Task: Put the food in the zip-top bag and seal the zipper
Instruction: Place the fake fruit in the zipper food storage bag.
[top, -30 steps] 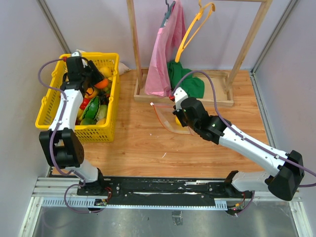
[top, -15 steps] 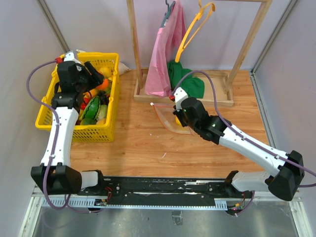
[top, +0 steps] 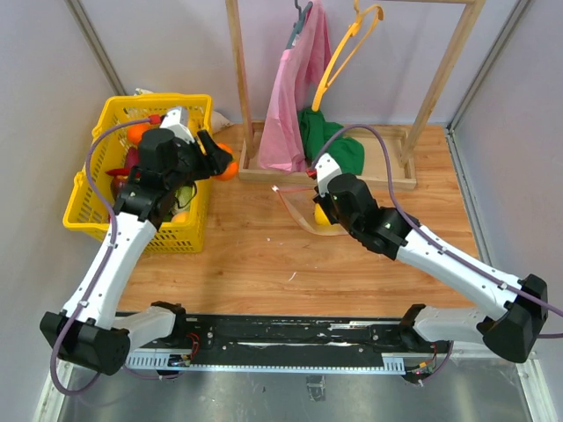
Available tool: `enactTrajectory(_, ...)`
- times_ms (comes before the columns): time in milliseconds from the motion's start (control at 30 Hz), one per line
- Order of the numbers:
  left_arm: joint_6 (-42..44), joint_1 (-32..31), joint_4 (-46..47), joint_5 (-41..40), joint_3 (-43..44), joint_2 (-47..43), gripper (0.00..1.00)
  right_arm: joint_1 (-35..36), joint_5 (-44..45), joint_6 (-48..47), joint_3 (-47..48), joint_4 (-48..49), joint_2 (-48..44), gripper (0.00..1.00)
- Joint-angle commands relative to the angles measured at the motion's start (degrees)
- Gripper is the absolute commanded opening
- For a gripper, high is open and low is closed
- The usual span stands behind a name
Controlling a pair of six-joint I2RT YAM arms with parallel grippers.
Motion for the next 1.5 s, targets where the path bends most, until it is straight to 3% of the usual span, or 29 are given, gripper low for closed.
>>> enactTrajectory(0,-0.8,-4.5,6.1,2.3,-2.6,-3.0,0.25,0.7,3.3,-0.7,2.6,-1.4,-1.6,0.01)
enactTrajectory(333,-1.6,-17.7,19.6,1.4,-13.0,-6.2,0.23,0.8,3.2,-0.1,2.5,-1.5,-2.3,0.01)
enactTrajectory(700,-6.6,-31.0,28.1,-2.7,-14.6,-3.4,0.20,1.0,1.6,2.4,2.6,-1.0,-1.8,0.01)
enactTrajectory(1233,-17.3,-34.2,25.6,-5.5,-16.2,3.2,0.14,1.1,1.0,4.4,1.1,1.7,-2.6,0.01)
enactTrajectory(1467,-19.8,-34.2,17.6,-11.5,-13.0,7.2,0.14,1.3,-1.8,4.3,0.6,2.7,-2.3,0.01)
